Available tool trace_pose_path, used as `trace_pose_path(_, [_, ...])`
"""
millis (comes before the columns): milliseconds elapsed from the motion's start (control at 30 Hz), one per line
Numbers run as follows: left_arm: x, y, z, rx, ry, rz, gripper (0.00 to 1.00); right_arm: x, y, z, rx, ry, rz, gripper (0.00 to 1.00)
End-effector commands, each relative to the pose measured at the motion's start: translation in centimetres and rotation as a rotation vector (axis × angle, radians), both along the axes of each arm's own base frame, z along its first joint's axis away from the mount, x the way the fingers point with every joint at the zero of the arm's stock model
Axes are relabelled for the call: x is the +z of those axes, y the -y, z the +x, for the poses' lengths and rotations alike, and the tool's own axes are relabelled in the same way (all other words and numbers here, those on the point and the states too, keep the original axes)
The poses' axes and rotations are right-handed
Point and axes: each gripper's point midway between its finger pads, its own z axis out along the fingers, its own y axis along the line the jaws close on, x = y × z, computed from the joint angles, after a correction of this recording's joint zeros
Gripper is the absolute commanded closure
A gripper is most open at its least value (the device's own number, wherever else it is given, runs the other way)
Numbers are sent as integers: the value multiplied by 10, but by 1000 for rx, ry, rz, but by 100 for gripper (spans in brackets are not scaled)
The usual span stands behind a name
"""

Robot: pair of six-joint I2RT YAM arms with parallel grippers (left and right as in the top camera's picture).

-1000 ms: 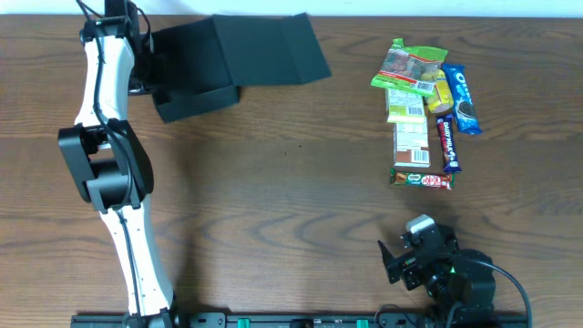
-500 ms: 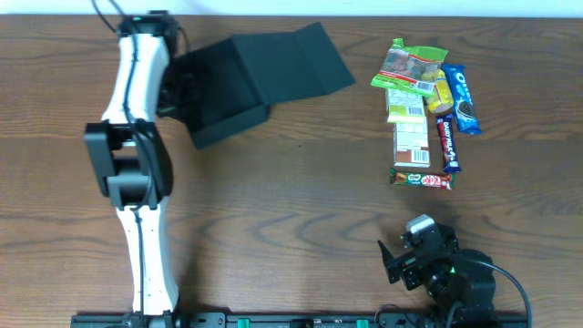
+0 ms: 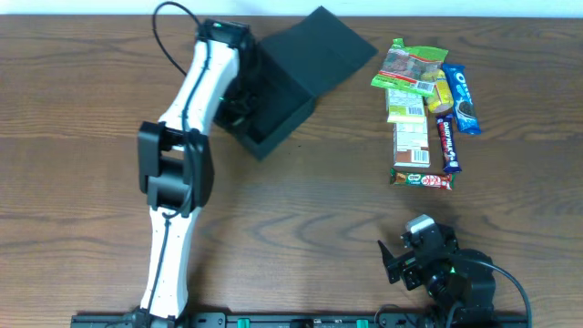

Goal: Pack container
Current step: 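Drag the black box with the left gripper toward the table center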

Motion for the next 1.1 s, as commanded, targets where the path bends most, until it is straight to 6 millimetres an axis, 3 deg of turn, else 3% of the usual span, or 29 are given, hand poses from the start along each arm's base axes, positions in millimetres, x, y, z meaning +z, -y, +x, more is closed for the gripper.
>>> trace_pose_path(0, [3,23,-11,184,-42,14,94,-1,-4,-1,26,2,-2,1])
trace_pose_path(333, [10,75,-20,446,-139,-97,94,-1,-4,-1,26,2,-2,1])
trace_pose_path(433, [12,87,-18,459,-145,-142,94,-1,-4,-1,26,2,-2,1])
trace_pose_path(500, [11,90,-18,376,-124,-167,94,-1,-4,-1,26,2,-2,1])
trace_pose_path(533, [11,92,-16,284,-95,-205,83,-1,-4,-1,26,2,-2,1])
trace_pose_path(633, [12,91,-16,87,-53,-261,9,-1,-4,-1,26,2,-2,1])
trace_pose_path(667, [13,89,-21,64,-70,-257,2,-1,-4,-1,26,1,-2,1])
trace_pose_path(800, [21,71,-32,-11,-74,-181,5,-1,-4,-1,26,2,-2,1])
trace_pose_path(900, [39,53,-25,-62,28,-87,5,-1,-4,-1,26,2,-2,1])
trace_pose_path(1033, [89,16,7,-181,320,108,5,-1,-4,-1,26,2,-2,1])
trace_pose_path(1067, [112,7,25,-284,448,171,5,-1,-4,-1,26,2,-2,1])
